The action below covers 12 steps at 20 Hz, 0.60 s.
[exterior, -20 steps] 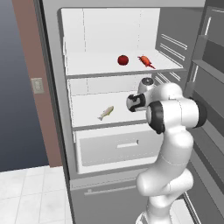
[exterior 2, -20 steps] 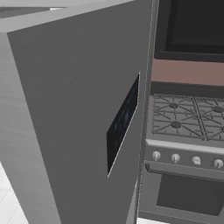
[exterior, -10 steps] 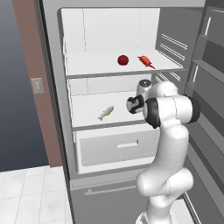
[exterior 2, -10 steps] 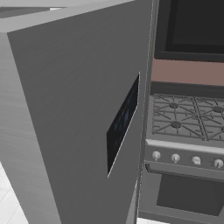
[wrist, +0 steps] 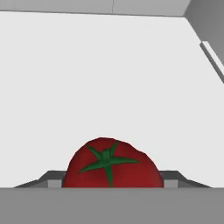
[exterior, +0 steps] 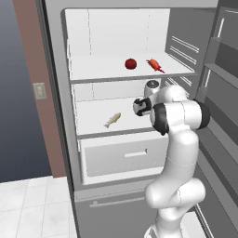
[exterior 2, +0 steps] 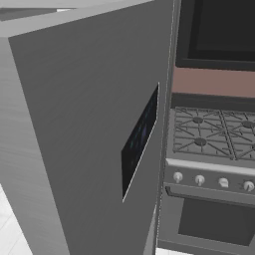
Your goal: Place one tomato and one fish in each tupperware on the nearby counter, to pack two identical lunches.
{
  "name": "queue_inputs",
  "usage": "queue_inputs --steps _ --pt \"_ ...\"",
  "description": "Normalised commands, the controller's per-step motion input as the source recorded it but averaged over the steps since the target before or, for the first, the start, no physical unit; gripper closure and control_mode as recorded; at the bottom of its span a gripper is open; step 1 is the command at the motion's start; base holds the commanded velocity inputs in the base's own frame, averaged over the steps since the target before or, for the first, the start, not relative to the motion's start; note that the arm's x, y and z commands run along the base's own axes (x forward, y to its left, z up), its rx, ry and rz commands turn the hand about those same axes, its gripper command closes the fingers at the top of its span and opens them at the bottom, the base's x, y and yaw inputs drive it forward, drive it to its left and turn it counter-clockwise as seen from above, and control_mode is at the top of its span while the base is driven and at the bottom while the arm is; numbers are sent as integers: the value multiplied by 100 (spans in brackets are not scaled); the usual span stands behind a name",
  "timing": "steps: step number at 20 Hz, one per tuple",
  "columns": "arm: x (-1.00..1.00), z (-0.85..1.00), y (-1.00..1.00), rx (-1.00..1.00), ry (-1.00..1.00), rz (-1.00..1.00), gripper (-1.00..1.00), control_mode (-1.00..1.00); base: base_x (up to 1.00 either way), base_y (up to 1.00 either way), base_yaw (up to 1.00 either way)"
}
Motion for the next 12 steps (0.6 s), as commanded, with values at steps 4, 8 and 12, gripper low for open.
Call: queue_inputs --steps 4,8,12 --pt "-2 0 0 0 0 0 100 -100 0 0 0" --pt "-61 0 27 0 0 0 100 -100 0 0 0" --pt "-100 6 51 -7 -19 0 100 -100 0 0 0"
